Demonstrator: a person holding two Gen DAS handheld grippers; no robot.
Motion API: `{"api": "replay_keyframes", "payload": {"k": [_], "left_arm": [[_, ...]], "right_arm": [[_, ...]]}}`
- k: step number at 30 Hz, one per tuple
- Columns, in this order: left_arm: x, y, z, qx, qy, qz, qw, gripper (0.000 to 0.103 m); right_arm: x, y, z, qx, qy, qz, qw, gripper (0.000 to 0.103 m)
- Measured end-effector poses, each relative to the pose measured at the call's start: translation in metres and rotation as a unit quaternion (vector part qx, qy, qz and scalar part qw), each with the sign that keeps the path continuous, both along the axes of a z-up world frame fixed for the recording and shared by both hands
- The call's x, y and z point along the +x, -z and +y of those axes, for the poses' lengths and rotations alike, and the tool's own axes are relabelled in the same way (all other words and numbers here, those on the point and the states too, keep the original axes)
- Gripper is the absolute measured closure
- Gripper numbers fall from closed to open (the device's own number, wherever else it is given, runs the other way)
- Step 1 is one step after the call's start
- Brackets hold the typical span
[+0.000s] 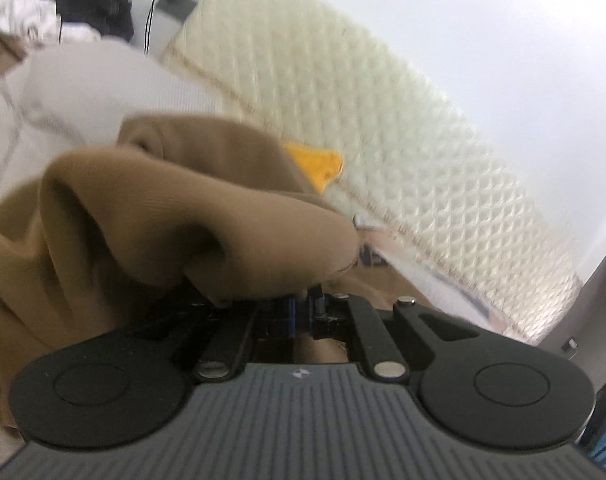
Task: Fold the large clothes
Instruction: 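Grasp the hoodie's shoulder with the left tool while the right tool grasps the other shoulder, then lift the hoodie with both tools and shake it out above the bed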
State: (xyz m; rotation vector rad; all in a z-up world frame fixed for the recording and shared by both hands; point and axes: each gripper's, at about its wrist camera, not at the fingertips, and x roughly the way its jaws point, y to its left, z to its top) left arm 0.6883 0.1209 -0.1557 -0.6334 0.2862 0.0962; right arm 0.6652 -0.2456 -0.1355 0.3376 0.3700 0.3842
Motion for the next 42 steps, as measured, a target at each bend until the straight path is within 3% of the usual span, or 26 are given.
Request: {"api": "replay_keyframes", "payload": {"k": [4, 9, 13, 15, 21, 25, 27, 30, 36, 42], "left_arm": [[-0.045, -0.024, 0.004, 0.014, -0.003, -0.041, 0.9991, 0.097], [-0.14, -0.045, -0.008, 0.062, -0.001, -0.092, 0.9939, 0.097], [-0.223, -0.047, -0.002, 0.038, -0.009, -0.101, 0.9942, 0.098], [-0.269, -0.048, 0.004, 0.019, -0.012, -0.103, 0.9944, 0.098], [-0.401, -0.068, 0.009, 0.033, -0.004, -0.117, 0.9926, 0.098], [-0.467, -0.086, 0.018, 0.027, 0.001, -0.133, 0.9908, 0.097], [-0.476, -0.088, 0.016, 0.019, 0.004, -0.135, 0.9907, 0.097], [-0.478, -0.08, 0.007, 0.019, 0.005, -0.121, 0.9925, 0.097], [-0.413, -0.044, 0.003, 0.042, 0.012, -0.074, 0.9963, 0.095], [-0.358, -0.011, 0.001, 0.073, 0.013, -0.041, 0.9964, 0.093]], "right_arm": [[-0.051, -0.023, 0.002, 0.007, -0.011, -0.038, 0.999, 0.089], [-0.12, -0.047, 0.005, 0.025, -0.014, -0.073, 0.997, 0.095], [-0.192, -0.066, 0.014, 0.02, -0.029, -0.109, 0.993, 0.096], [-0.224, -0.071, 0.017, 0.022, -0.032, -0.106, 0.994, 0.096], [-0.321, -0.088, 0.007, 0.031, -0.03, -0.127, 0.991, 0.096], [-0.363, -0.104, -0.001, 0.04, -0.025, -0.142, 0.989, 0.096], [-0.376, -0.106, -0.003, 0.044, -0.016, -0.138, 0.989, 0.095], [-0.371, -0.094, -0.005, 0.058, 0.0, -0.094, 0.994, 0.095], [-0.343, -0.038, -0.014, 0.099, 0.015, -0.007, 0.995, 0.095], [-0.318, 0.006, -0.021, 0.121, 0.029, 0.048, 0.991, 0.093]]}}
